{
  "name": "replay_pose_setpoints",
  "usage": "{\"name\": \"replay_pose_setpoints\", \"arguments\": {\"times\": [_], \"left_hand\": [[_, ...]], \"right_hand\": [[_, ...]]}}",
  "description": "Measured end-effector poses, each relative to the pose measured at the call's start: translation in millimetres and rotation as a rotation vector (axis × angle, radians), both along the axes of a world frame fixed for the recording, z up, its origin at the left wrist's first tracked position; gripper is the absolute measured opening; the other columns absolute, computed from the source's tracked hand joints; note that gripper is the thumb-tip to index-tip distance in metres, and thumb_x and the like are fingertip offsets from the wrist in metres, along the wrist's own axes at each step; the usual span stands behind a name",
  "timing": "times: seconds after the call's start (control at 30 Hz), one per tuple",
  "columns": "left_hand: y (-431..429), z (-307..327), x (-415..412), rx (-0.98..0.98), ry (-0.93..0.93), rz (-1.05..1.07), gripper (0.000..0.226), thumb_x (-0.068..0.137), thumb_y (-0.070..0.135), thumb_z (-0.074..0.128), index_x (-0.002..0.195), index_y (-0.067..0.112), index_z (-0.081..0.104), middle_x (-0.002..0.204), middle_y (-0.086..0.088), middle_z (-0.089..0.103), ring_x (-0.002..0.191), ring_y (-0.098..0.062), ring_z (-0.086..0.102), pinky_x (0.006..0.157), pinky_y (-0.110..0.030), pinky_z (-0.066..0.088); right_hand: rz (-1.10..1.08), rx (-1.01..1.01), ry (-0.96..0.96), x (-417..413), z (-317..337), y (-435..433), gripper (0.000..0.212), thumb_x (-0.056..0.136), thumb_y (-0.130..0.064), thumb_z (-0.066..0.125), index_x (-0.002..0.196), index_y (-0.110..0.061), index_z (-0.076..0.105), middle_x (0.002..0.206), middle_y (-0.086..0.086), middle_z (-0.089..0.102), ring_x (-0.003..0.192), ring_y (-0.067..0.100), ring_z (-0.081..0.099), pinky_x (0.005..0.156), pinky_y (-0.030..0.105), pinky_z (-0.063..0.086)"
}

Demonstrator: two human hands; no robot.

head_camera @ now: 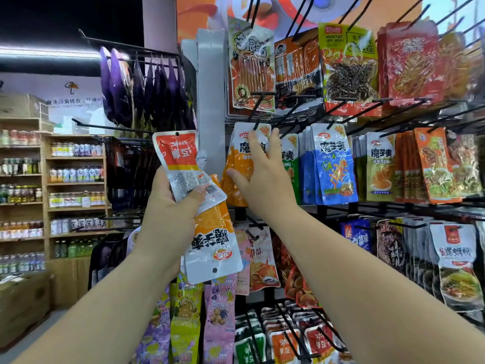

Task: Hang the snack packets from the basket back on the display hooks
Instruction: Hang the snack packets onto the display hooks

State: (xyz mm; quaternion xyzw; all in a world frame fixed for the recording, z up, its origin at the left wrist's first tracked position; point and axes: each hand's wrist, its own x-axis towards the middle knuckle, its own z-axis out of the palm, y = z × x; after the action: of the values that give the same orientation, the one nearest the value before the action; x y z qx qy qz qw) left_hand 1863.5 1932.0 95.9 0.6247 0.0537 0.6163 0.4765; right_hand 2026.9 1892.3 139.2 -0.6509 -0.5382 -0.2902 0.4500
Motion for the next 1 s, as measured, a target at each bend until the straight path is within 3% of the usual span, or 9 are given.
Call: {"name": "replay_pose_setpoints", "arguments": {"times": [0.2,0.3,0.4,0.6,0.77,0.87,1.0], "left_hand": [[1.6,-1.8,1.4,-0.01,0.009,0.005,0.033,0.105,0.011,0.06,0.117,0.042,0.058,0.115,0.004,0.076,0.101,-0.022,0.076,0.078,-0.046,0.065],[0.3,-2.2,2.4,-0.009,0.013,0.007,0.034,0.105,0.011,0.06,0.12,0.042,0.058,0.117,0.003,0.075,0.103,-0.023,0.076,0.081,-0.048,0.064],[-1.2,-0.5,2.5,-0.001,0.012,0.001,0.034,0.105,0.012,0.06,0.123,0.041,0.057,0.116,0.005,0.075,0.102,-0.021,0.076,0.079,-0.047,0.065],[-4.1,2.4,3.4,0.007,0.003,0.013,0.033,0.105,0.011,0.06,0.117,0.042,0.057,0.113,0.005,0.075,0.098,-0.02,0.077,0.074,-0.041,0.066],[-8.2,2.4,5.3,0.005,0.014,0.015,0.033,0.105,0.011,0.06,0.115,0.042,0.057,0.113,0.005,0.075,0.095,-0.016,0.077,0.066,-0.031,0.064],[-10.3,2.5,5.6,0.0,0.019,0.024,0.032,0.105,0.011,0.06,0.114,0.042,0.057,0.113,0.004,0.075,0.095,-0.019,0.077,0.068,-0.036,0.065],[-13.3,3.1,6.7,-0.016,0.025,0.016,0.035,0.105,0.012,0.06,0.115,0.045,0.057,0.114,0.004,0.075,0.1,-0.022,0.077,0.078,-0.048,0.065]], "right_hand": [[-0.016,-0.009,-0.056,12.0,-1.0,0.8,0.085,0.1,-0.047,0.061,0.166,-0.029,0.01,0.172,0.009,-0.013,0.16,0.029,0.004,0.12,0.037,0.032],[-0.111,0.002,-0.159,17.5,-5.3,2.8,0.081,0.102,-0.055,0.051,0.165,-0.03,0.007,0.172,0.011,-0.016,0.159,0.032,-0.007,0.128,0.047,0.017],[-0.199,0.005,-0.337,18.6,-5.3,0.9,0.07,0.103,-0.063,0.037,0.163,-0.042,0.007,0.171,0.014,-0.02,0.157,0.038,-0.017,0.128,0.054,0.001],[-0.232,-0.084,-0.463,21.2,-3.4,-7.6,0.056,0.102,-0.069,0.031,0.155,-0.053,0.03,0.169,0.016,-0.024,0.154,0.043,-0.024,0.126,0.059,-0.006],[-0.2,-0.2,-0.421,20.7,-2.4,-14.9,0.051,0.1,-0.07,0.033,0.14,-0.043,0.05,0.168,0.014,-0.028,0.152,0.043,-0.028,0.125,0.053,-0.008],[-0.17,-0.274,-0.384,18.5,1.3,-19.6,0.054,0.1,-0.069,0.031,0.148,-0.046,0.042,0.167,0.012,-0.03,0.153,0.042,-0.028,0.128,0.058,-0.002],[-0.149,-0.279,-0.405,15.4,-0.6,-23.5,0.06,0.104,-0.064,0.028,0.16,-0.053,0.009,0.169,0.012,-0.027,0.155,0.043,-0.021,0.128,0.057,0.003]]}}
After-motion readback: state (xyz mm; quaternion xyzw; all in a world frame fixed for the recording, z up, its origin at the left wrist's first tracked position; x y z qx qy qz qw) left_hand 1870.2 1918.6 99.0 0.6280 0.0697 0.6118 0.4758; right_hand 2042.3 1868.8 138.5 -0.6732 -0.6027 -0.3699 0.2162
